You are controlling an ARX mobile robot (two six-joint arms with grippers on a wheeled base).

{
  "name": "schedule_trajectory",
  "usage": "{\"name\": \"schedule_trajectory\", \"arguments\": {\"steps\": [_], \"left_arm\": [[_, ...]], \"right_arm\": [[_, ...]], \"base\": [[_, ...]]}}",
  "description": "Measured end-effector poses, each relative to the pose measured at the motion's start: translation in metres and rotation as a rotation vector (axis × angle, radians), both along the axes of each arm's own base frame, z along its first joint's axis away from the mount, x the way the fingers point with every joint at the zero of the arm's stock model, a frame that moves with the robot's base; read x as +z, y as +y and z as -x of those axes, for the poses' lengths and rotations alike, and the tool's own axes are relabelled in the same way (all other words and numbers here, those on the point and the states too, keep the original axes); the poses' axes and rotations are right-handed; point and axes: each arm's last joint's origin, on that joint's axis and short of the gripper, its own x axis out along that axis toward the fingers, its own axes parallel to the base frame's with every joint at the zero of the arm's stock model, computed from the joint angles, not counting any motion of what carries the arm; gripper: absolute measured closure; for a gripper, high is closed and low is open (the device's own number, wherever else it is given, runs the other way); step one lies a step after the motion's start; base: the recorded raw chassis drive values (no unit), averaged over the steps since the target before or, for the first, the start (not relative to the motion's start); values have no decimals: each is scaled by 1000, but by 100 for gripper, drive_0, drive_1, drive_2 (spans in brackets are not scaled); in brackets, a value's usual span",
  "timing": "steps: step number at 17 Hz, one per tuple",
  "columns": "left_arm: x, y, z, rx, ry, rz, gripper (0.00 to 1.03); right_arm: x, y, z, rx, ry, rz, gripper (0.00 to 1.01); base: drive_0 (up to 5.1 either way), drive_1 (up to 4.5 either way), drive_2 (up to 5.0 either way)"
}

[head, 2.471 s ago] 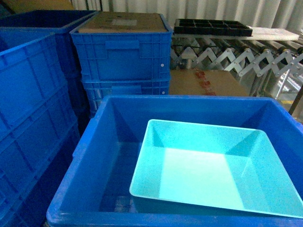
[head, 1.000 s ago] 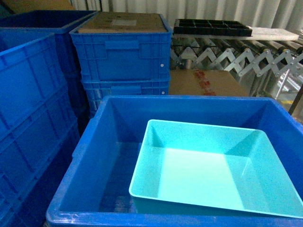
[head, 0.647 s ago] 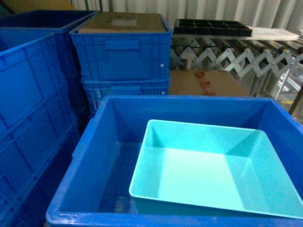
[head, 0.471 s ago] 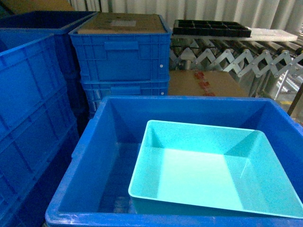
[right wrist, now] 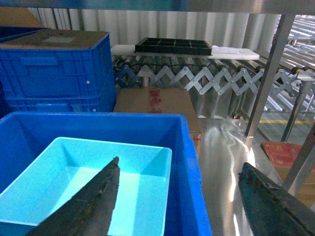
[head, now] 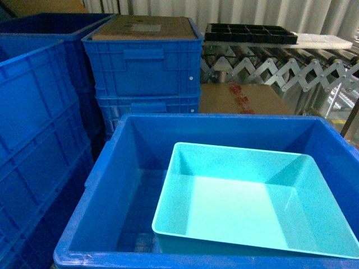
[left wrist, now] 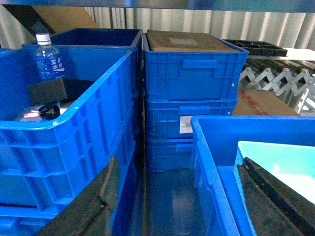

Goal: Stack blue boxes stably on right

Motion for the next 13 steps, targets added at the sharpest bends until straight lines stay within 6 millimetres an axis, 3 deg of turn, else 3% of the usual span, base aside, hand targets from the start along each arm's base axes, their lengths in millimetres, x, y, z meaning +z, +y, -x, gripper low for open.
{"name": "schedule_trajectory", "arguments": {"steps": [7,13], "left_arm": [[0,0,0,0,0,-1,3],[0,0,0,0,0,-2,5]], "right_arm": [[0,0,0,0,0,0,1],[0,0,0,0,0,0,3]], "base": [[0,0,0],[0,0,0]]}}
